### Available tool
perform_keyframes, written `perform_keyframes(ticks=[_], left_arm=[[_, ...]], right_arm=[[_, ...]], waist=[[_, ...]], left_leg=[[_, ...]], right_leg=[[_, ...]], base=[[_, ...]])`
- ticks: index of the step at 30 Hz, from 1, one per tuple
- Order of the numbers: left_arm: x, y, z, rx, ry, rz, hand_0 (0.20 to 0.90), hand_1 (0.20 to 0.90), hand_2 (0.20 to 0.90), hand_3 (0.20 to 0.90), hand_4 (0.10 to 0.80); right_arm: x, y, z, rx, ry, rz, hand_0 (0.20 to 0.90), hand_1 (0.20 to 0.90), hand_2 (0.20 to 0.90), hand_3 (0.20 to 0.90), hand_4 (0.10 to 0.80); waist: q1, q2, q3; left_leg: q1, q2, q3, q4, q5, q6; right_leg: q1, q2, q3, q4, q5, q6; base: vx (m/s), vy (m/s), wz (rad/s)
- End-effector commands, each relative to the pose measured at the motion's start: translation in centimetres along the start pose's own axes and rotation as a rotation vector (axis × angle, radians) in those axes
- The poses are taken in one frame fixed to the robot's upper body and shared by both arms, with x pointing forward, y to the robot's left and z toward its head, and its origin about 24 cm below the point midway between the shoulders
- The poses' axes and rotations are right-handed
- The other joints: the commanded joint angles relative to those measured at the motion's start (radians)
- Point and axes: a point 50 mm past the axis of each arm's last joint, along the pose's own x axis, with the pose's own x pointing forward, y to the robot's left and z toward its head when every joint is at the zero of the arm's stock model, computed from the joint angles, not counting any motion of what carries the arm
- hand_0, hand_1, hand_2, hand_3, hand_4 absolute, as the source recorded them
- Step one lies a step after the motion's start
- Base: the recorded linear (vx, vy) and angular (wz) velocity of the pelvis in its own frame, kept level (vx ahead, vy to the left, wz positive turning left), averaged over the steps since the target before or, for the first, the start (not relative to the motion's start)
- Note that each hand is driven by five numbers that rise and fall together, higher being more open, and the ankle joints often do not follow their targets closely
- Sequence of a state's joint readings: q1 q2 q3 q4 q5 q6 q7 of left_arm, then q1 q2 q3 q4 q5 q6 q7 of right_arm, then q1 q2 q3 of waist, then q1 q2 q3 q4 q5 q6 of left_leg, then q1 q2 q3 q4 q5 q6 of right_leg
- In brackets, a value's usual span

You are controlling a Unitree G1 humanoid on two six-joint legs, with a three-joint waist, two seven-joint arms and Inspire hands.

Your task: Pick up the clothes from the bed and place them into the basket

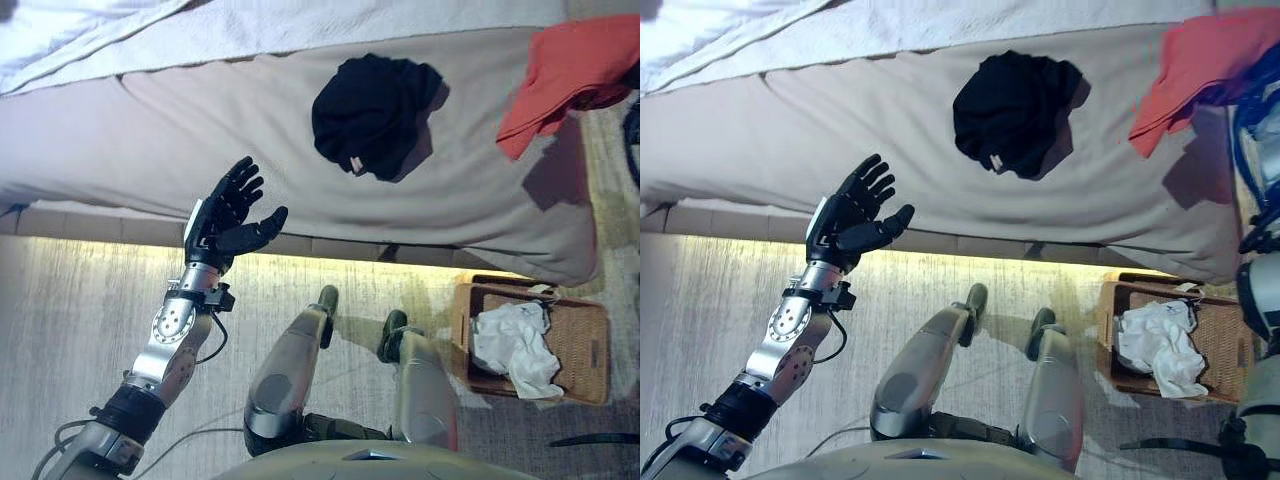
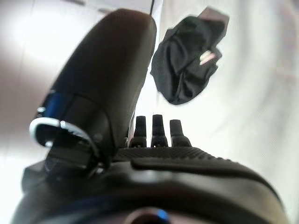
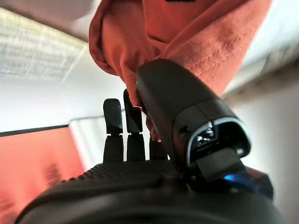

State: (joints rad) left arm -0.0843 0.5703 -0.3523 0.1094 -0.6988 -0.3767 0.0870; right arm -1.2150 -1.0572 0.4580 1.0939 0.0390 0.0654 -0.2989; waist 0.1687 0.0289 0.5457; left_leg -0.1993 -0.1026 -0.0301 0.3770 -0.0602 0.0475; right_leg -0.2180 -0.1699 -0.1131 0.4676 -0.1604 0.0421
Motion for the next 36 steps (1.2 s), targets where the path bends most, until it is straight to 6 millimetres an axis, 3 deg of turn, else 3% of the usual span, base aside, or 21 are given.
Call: perform_keyframes(ticks=[1,10,15,18,25,29,36], left_arm=[[-0.9,0.3,-0.6,0.044,0.005,0.011,0.900,0.900,0.900,0.900,0.800],[-0.8,0.9,-3.2,0.043,0.136,0.079,0.900,0.900,0.900,0.900,0.800],[-0.1,0.9,-3.7,0.059,0.151,0.082,0.900,0.900,0.900,0.900,0.800],[0.4,0.8,-4.0,0.080,0.170,0.074,0.900,0.900,0.900,0.900,0.800],[1.1,1.0,-5.6,0.132,0.268,0.101,0.900,0.900,0.900,0.900,0.800],[2.0,-0.3,-5.5,0.138,0.261,0.068,0.900,0.900,0.900,0.900,0.800],[2.9,-1.7,-5.5,0.152,0.255,0.019,0.900,0.900,0.900,0.900,0.800]], right_arm=[[0.1,-3.9,-0.1,-0.004,-0.115,-0.100,0.300,0.300,0.300,0.200,0.100],[-1.9,-2.2,-4.5,-0.071,-0.086,0.032,0.300,0.300,0.300,0.200,0.100],[-3.9,0.2,-7.3,-0.109,-0.033,0.158,0.300,0.300,0.300,0.200,0.100],[-5.2,1.7,-8.8,-0.124,-0.006,0.224,0.300,0.300,0.300,0.200,0.100],[-10.7,7.6,-12.2,-0.135,0.059,0.457,0.300,0.300,0.300,0.200,0.100],[-13.9,9.8,-15.2,-0.133,0.155,0.571,0.300,0.300,0.300,0.200,0.100],[-15.6,11.6,-17.0,-0.108,0.255,0.613,0.300,0.300,0.300,0.200,0.100]], waist=[[-0.058,-0.064,-0.266],[-0.154,-0.083,-0.385],[-0.209,-0.082,-0.402],[-0.231,-0.081,-0.407],[-0.320,-0.073,-0.419],[-0.356,-0.067,-0.414],[-0.375,-0.047,-0.393]], left_leg=[[0.081,0.045,0.028,-0.061,-0.113,-0.012],[0.248,0.085,0.062,-0.323,-0.023,-0.033],[0.289,0.099,0.094,-0.417,0.009,-0.043],[0.299,0.102,0.104,-0.441,0.015,-0.043],[0.331,0.120,0.180,-0.446,0.001,-0.045],[0.324,0.129,0.227,-0.410,-0.017,-0.044],[0.313,0.138,0.269,-0.367,-0.040,-0.045]], right_leg=[[0.106,0.062,-0.039,-0.128,0.009,-0.036],[0.216,0.104,0.074,-0.363,0.136,0.008],[0.229,0.119,0.113,-0.434,0.181,0.023],[0.230,0.128,0.135,-0.457,0.196,0.025],[0.230,0.148,0.205,-0.494,0.220,0.031],[0.213,0.162,0.237,-0.480,0.217,0.029],[0.197,0.171,0.261,-0.475,0.222,0.028]], base=[[0.106,-0.003,-0.25],[-0.001,-0.004,-0.36],[-0.077,-0.037,-0.32],[-0.076,-0.042,-0.26],[-0.034,-0.053,-0.27],[-0.040,-0.051,-0.26],[-0.036,-0.044,-0.23]])
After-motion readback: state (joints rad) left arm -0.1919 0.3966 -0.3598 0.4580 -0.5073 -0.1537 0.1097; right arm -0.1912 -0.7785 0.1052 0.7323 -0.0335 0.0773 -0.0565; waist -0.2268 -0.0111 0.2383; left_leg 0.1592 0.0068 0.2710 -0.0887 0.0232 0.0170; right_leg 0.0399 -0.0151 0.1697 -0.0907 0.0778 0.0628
